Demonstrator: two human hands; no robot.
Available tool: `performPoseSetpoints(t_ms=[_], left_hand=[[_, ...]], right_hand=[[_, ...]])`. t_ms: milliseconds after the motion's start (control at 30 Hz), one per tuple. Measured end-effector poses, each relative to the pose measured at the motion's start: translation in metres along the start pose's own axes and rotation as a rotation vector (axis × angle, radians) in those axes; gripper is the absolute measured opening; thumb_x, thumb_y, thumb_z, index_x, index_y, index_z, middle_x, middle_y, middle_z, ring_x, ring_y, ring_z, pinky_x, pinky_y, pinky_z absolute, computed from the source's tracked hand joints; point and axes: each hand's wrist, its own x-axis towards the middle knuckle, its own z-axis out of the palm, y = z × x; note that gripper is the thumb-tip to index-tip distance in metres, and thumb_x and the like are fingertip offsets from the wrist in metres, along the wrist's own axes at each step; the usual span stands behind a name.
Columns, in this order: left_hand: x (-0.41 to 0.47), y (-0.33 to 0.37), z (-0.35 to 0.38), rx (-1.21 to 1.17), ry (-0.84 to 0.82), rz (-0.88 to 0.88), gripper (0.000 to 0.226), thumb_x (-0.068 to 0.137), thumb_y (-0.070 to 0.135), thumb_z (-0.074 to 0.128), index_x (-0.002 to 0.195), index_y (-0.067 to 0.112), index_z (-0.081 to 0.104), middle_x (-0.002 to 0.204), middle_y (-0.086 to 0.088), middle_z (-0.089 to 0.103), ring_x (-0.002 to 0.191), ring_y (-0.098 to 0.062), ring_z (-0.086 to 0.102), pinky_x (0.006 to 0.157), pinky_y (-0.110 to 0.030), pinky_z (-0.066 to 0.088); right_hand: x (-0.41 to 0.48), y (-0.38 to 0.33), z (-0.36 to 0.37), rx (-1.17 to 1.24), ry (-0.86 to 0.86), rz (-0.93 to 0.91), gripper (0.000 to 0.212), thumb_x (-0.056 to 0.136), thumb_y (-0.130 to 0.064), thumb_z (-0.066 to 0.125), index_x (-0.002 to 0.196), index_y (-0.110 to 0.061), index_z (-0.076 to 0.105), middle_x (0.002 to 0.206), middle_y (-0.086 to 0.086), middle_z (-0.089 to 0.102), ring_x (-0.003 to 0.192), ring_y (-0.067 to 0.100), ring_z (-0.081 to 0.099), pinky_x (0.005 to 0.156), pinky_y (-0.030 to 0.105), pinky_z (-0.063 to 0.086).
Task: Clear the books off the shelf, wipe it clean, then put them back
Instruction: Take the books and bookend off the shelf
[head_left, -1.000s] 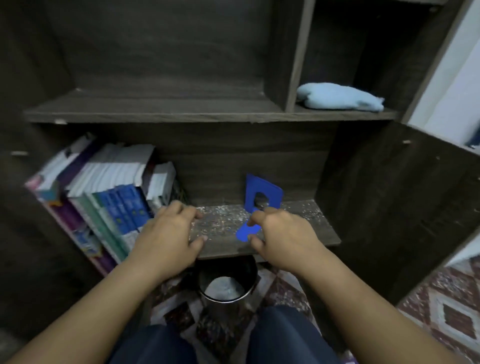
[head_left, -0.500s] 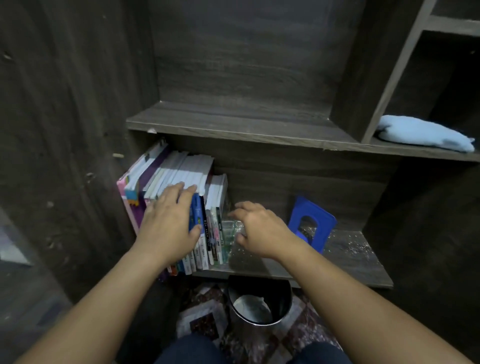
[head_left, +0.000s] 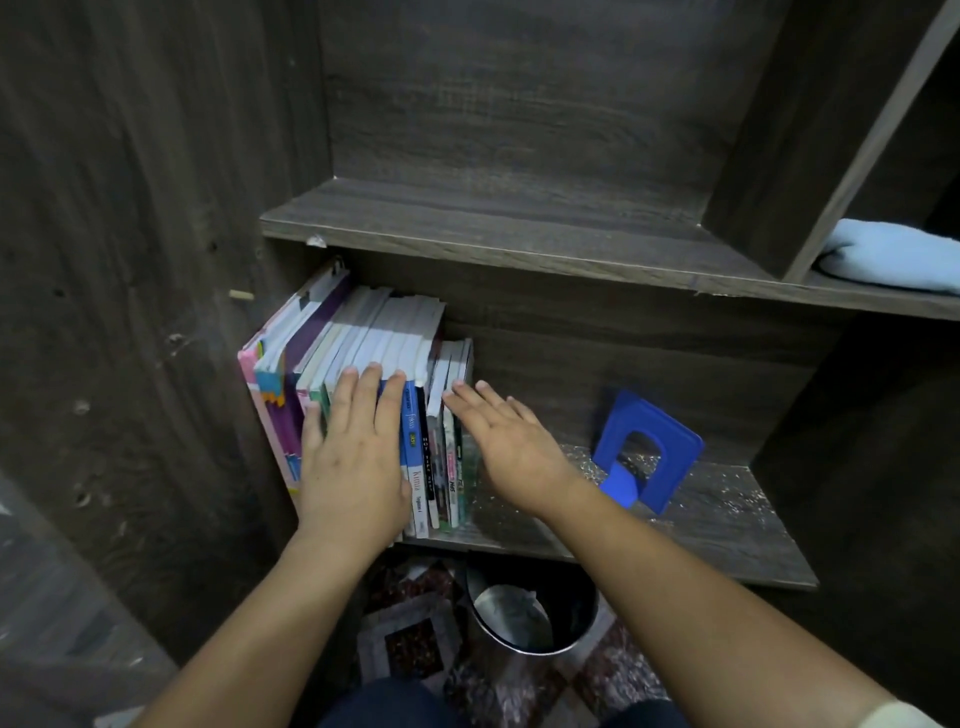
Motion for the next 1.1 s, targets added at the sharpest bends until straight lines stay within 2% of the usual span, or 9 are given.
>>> performPoseSetpoints(t_ms=[167,267,367,533,633,700,833,933,1100], left_hand=[[0.001,0.000,0.006,0.019,0.027,-0.001,0.105,0.068,0.033,0.077,0.151,0.016,0.014,0.157,-0.007,0.017,0.147,-0.026,0.007,0.117,-0.051,0.017],[0.002,0.001,0.005,-0.006,0.017,-0.010,0.113,0.065,0.043,0.079,0.152,0.017,0.012,0.157,-0.006,0.014,0.148,-0.026,0.004,0.117,-0.051,0.017],[0.002,0.005,0.004,-0.008,-0.037,-0.031,0.130,0.058,0.065,0.078,0.153,0.017,0.003,0.159,-0.006,0.004,0.148,-0.027,-0.005,0.118,-0.051,0.012],[-0.004,0.015,0.004,-0.027,0.001,-0.018,0.140,0.052,0.078,0.071,0.154,0.014,0.000,0.160,-0.016,-0.006,0.146,-0.034,-0.014,0.117,-0.054,0.001],[-0.013,0.034,0.006,-0.085,0.085,0.104,0.128,0.057,0.065,0.078,0.153,0.011,0.013,0.159,-0.016,0.013,0.148,-0.033,0.000,0.117,-0.052,0.008],[-0.016,0.051,0.005,-0.153,0.096,0.158,0.115,0.063,0.054,0.081,0.151,0.011,0.020,0.151,-0.012,0.034,0.145,-0.030,0.021,0.116,-0.049,0.019],[-0.013,0.077,-0.002,-0.211,0.142,0.226,0.074,0.061,0.030,0.087,0.126,0.015,0.054,0.107,-0.009,0.064,0.101,-0.032,0.061,0.087,-0.044,0.048],[-0.020,0.106,-0.002,-0.237,0.083,0.321,0.039,0.057,0.011,0.083,0.087,0.016,0.060,0.076,-0.007,0.060,0.069,-0.033,0.062,0.056,-0.036,0.048],[-0.047,0.173,0.005,-0.220,-0.059,0.624,0.038,0.056,0.014,0.088,0.078,0.013,0.056,0.072,-0.010,0.062,0.066,-0.033,0.062,0.055,-0.033,0.049]], right_hand=[[0.004,0.020,0.011,-0.004,0.141,-0.025,0.066,0.087,0.014,0.040,0.147,-0.011,0.030,0.161,0.002,0.014,0.149,0.018,0.008,0.119,0.030,0.002],[0.009,0.033,0.011,-0.117,0.211,-0.092,0.048,0.079,0.011,0.059,0.123,-0.007,0.054,0.135,0.018,0.053,0.135,0.034,0.041,0.112,0.045,0.028],[0.011,0.042,0.010,-0.269,0.143,-0.119,0.043,0.068,0.006,0.072,0.107,-0.009,0.063,0.110,0.018,0.066,0.124,0.035,0.054,0.103,0.056,0.038],[-0.006,0.056,-0.014,-0.353,0.373,-0.149,0.021,0.073,0.000,0.048,0.084,-0.006,0.065,0.089,0.017,0.069,0.098,0.030,0.068,0.095,0.056,0.045],[-0.033,0.068,-0.034,-0.292,0.565,-0.102,0.019,0.075,-0.001,0.048,0.083,-0.006,0.064,0.090,0.016,0.068,0.094,0.031,0.068,0.097,0.047,0.047],[-0.059,0.072,-0.052,-0.214,0.642,-0.034,0.012,0.071,0.000,0.055,0.080,-0.006,0.062,0.085,0.013,0.066,0.085,0.031,0.066,0.083,0.042,0.056],[-0.124,0.076,-0.075,-0.041,0.690,0.114,0.023,0.067,-0.018,0.066,0.089,-0.011,0.065,0.088,0.005,0.066,0.079,0.028,0.065,0.052,0.035,0.053],[-0.183,0.079,-0.070,-0.028,0.616,0.286,0.026,0.067,-0.031,0.074,0.084,-0.015,0.062,0.078,0.003,0.064,0.067,0.028,0.064,0.047,0.033,0.050],[-0.263,0.077,-0.058,-0.255,0.380,0.514,0.038,0.048,-0.030,0.087,0.070,-0.016,0.060,0.068,0.001,0.060,0.063,0.026,0.061,0.055,0.029,0.047]])
